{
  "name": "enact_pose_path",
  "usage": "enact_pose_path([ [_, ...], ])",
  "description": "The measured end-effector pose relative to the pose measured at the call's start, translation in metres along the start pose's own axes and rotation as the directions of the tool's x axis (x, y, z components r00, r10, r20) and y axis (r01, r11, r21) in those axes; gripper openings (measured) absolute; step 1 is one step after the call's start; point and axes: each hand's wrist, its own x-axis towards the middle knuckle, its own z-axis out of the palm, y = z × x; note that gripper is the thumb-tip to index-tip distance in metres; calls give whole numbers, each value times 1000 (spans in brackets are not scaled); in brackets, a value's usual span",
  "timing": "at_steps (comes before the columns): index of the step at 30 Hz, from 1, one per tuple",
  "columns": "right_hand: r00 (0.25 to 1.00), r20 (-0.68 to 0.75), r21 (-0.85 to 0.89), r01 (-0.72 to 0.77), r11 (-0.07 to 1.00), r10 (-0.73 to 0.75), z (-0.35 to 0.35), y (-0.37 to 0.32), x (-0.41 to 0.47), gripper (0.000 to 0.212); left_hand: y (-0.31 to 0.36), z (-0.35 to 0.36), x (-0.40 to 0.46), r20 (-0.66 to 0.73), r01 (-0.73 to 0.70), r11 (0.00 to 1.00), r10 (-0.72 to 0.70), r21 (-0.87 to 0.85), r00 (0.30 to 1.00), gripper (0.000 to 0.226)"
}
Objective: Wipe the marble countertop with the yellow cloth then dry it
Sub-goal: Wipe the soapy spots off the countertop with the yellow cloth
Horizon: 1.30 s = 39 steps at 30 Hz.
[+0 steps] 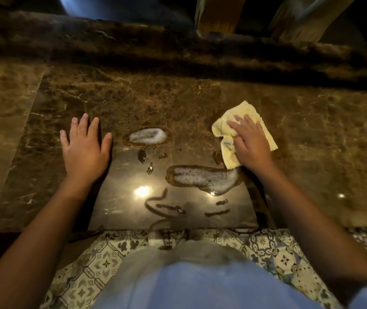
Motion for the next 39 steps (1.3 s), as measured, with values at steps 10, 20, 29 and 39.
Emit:
enact_pose_path([
  [10,990,17,-262,-130,956,139,25,-33,-94,72,-9,-1,-36,76,-18,997,12,77,997,78],
  [20,997,-14,-192,-78,978,76,17,-33,73,57,-3,-11,-35,94,-30,995,21,92,995,79],
  [29,992,66,103,104,989,-111,12,-64,37,45,-5,-12,-35,105,-33,998,27,55,994,76],
  [39,971,80,47,223,974,-227,18,-36,-44,43,-3,-11,-34,83,-34,997,29,62,996,78],
])
